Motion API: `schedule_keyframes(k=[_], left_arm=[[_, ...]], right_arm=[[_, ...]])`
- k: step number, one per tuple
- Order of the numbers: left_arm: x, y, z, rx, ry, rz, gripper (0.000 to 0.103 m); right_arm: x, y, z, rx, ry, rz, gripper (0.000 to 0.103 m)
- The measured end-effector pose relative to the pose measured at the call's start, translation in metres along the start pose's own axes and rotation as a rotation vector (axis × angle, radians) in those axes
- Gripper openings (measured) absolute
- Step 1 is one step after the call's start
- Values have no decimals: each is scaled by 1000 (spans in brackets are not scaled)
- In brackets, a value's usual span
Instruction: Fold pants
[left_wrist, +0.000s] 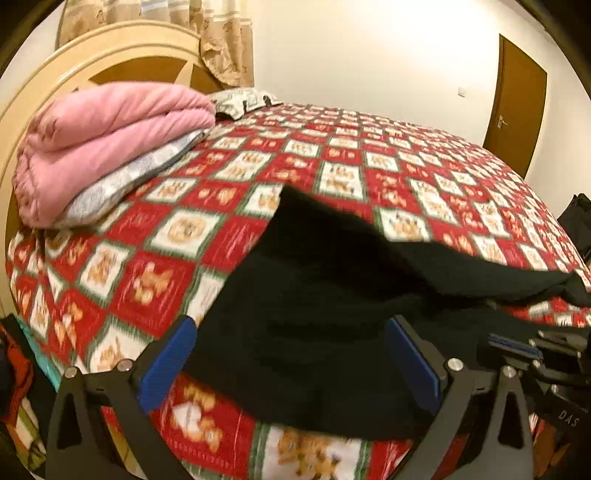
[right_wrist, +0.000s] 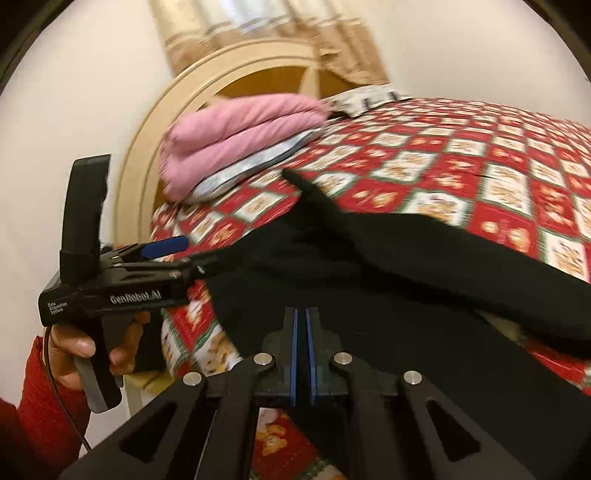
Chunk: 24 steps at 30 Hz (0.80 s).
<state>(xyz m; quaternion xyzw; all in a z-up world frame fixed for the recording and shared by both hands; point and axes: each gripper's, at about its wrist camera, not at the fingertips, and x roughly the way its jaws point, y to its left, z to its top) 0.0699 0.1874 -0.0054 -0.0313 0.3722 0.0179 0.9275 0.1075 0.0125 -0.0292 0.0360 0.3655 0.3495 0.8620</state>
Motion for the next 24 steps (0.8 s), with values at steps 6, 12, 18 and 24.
schedule_keyframes(k=[6,12,18,24], left_arm=[[36,-20,53,-40,-12,-24,103],[91,-34,65,-59,101,34,103],[124,-28,66,-148,177,32,92],[130,-12,54,-291,168,-45,20]], right_arm=[[-24,-42,8,187,-86,-42,6],[-35,-83,-18,406,-107,35,80],[-51,-113,-27,523,-170,61,80],[-74,-165,-34,680,-246,47,80]])
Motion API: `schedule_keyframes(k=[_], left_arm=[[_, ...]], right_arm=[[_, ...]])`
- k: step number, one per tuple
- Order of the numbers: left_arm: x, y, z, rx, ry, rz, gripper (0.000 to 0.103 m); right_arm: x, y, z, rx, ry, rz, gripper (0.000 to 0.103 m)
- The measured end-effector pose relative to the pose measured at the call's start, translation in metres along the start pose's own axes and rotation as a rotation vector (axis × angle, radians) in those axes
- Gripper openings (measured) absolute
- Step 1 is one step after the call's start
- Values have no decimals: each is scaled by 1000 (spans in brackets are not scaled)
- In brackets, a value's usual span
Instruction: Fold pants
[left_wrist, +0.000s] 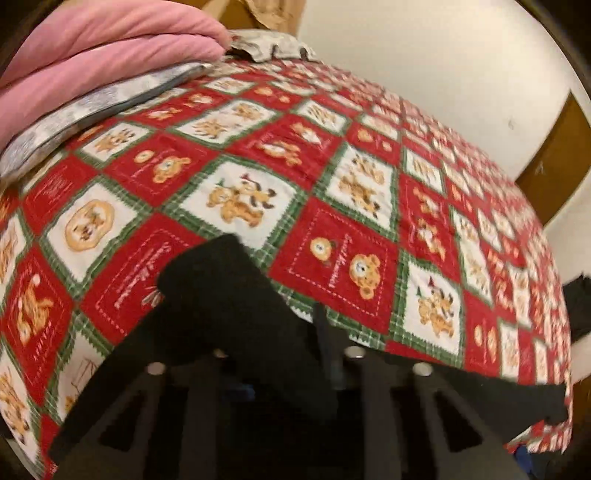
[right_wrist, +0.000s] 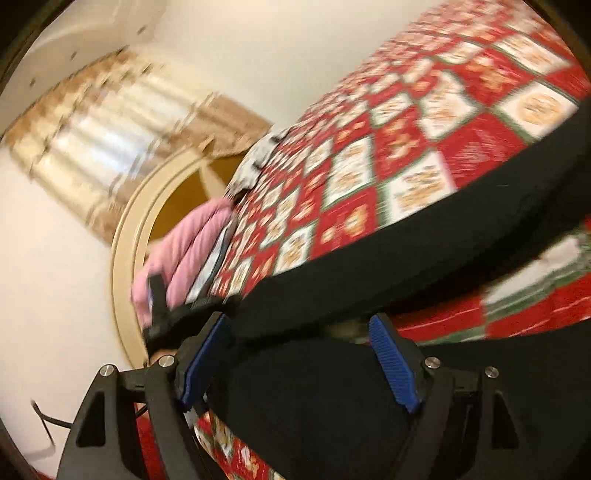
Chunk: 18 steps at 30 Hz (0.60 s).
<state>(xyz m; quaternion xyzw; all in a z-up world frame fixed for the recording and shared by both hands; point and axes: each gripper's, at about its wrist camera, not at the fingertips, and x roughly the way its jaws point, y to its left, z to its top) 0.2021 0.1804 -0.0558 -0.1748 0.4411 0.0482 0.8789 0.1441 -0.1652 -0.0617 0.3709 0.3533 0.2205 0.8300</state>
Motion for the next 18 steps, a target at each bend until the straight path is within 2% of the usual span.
schedule_keyframes(k=[4,8,11,16,17,18], left_arm=[[-17,1,-2,-10,-31,-24,12],[-64,-2,-1,-2,-118,-47,11],[-86,-5,-4,3,-145,-71,11],[-105,-5,-19,39,-153,-111,11],[-106,-3,-23,36,-151,-114,11],[-106,0,-26,35,-146,-115,11]], right_arm=[[2,-24,8,98,11,29,80],[14,-21,8,100,30,28,80],[23,-22,13,115,38,18,80],[18,-25,13,163,12,90,79],[17,-26,14,160,8,79,75],[16,-27,15,152,8,55,48]])
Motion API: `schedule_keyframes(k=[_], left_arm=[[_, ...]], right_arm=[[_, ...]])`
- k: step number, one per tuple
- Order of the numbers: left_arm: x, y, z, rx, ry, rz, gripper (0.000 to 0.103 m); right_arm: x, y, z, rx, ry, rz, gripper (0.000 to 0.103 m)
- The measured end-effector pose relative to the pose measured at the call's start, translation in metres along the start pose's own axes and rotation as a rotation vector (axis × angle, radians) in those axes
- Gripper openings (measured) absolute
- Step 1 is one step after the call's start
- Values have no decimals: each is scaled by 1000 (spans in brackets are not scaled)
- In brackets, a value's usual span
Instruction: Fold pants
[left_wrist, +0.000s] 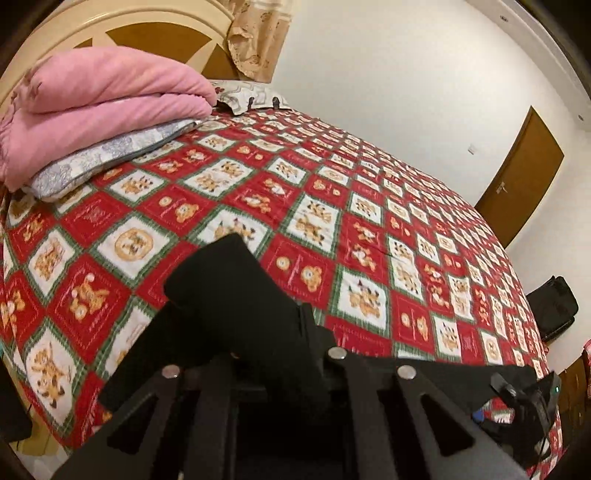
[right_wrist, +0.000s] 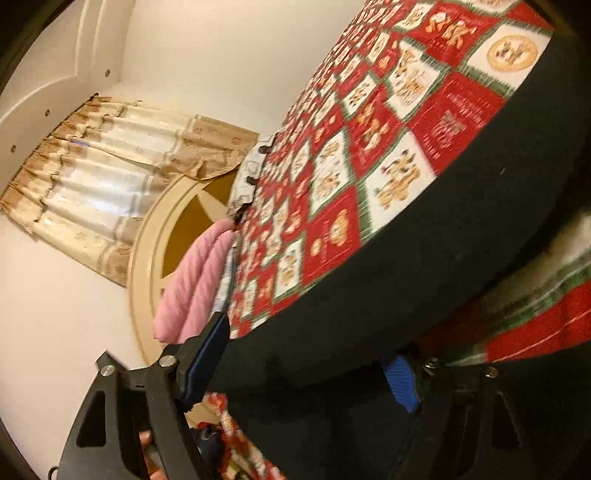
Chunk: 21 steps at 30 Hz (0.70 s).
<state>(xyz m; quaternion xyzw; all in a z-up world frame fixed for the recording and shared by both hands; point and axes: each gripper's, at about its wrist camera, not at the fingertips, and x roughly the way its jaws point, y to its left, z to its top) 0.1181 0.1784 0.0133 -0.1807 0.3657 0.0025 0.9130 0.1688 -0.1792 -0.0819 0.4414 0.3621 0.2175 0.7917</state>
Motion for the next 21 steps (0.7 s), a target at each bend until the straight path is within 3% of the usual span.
schedule_keyframes(k=[1,2,5,8,13,16,21], left_arm=[[-1,2,-4,2,5,0,11],[-1,5,-6,5,13,2,11],[3,10,-11,14,48,-5,11],[-3,12,-14,40,41,11,12],[-13,25,-23,76,41,32,12],[-10,35,-34,106,62,66,12],[5,52,-56,140,99,144,17]], right_arm=[[1,-2,1,-12,12,-31,12],[4,-3,2,-20,35,-56,5],[2,0,0,-56,54,-97,4],[-15,24,-11,-179,20,-115,4],[-49,61,-61,-373,37,-184,4],[-49,58,-95,-399,90,-204,4],[-35,37,-121,-403,162,-252,4]])
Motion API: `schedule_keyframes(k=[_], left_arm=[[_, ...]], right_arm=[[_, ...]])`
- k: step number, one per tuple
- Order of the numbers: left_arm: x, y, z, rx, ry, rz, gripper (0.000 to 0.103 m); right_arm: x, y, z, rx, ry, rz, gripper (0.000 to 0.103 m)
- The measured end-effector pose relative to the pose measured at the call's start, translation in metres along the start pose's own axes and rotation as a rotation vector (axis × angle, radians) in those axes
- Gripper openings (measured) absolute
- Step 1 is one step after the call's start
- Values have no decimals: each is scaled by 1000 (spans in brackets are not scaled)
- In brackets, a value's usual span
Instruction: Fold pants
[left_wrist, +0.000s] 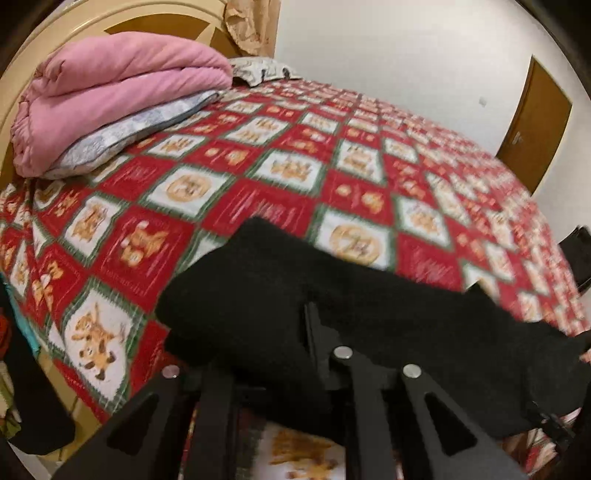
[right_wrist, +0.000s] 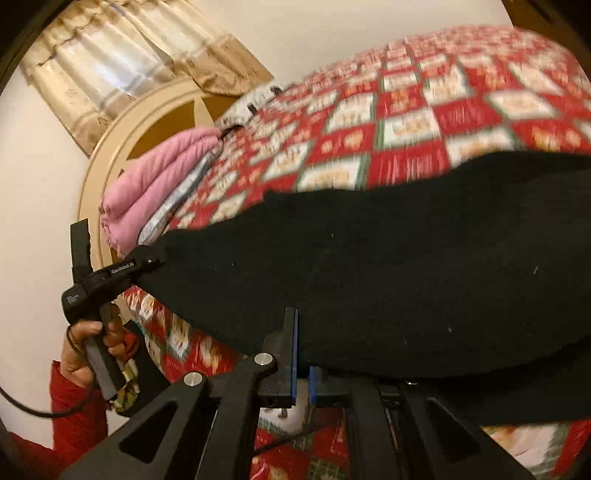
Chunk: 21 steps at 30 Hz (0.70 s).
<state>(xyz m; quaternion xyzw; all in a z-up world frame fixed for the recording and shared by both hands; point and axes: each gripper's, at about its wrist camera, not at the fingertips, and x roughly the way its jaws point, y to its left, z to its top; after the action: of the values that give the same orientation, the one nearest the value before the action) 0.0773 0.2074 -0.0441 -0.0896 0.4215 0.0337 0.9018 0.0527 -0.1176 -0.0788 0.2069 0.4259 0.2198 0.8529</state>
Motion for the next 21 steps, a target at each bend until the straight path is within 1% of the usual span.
schedule_keyframes(k=[1,4,6,9,10,11,12,13,14,16,17,18,20,21], left_arm=[[4,2,-4,6,3,10,18],[16,8,-14,11,2,12,20],[16,9,-17,14,-28,10,20],[13,5,-19,62,-43,36,22],[12,4,-20,78,-48,49,28],[11,5,-20,93,-53,72,41],[10,8,-19,102,-59,106,48],[7,12,-18,104,-67,134,62],[2,19,-17,96,-72,147,73],[-7,32,-15,67,-80,165,80],[-14,42,-13,39,-91,196,80],[-18,48,-13,21,-99,220,80],[-28,57,-14,-3,-121,260,80],[-34,55,-16,2,-135,265,80]], right_arm=[[3,-1,-3,2,15,0,4],[8,2,-9,-38,23,-27,4],[10,1,-11,-42,27,-33,4],[13,-2,-17,-41,36,-42,4],[12,-1,-17,-49,34,-46,4],[13,0,-17,-61,37,-50,4],[14,1,-16,-66,39,-49,4],[14,-1,-14,-56,43,-37,5],[14,-4,-13,-32,48,-19,5],[15,-9,-9,28,67,16,6],[15,-12,-7,58,77,32,7],[14,-12,-6,77,86,42,10],[10,-10,-6,91,90,67,23],[7,-7,-7,83,84,90,39]])
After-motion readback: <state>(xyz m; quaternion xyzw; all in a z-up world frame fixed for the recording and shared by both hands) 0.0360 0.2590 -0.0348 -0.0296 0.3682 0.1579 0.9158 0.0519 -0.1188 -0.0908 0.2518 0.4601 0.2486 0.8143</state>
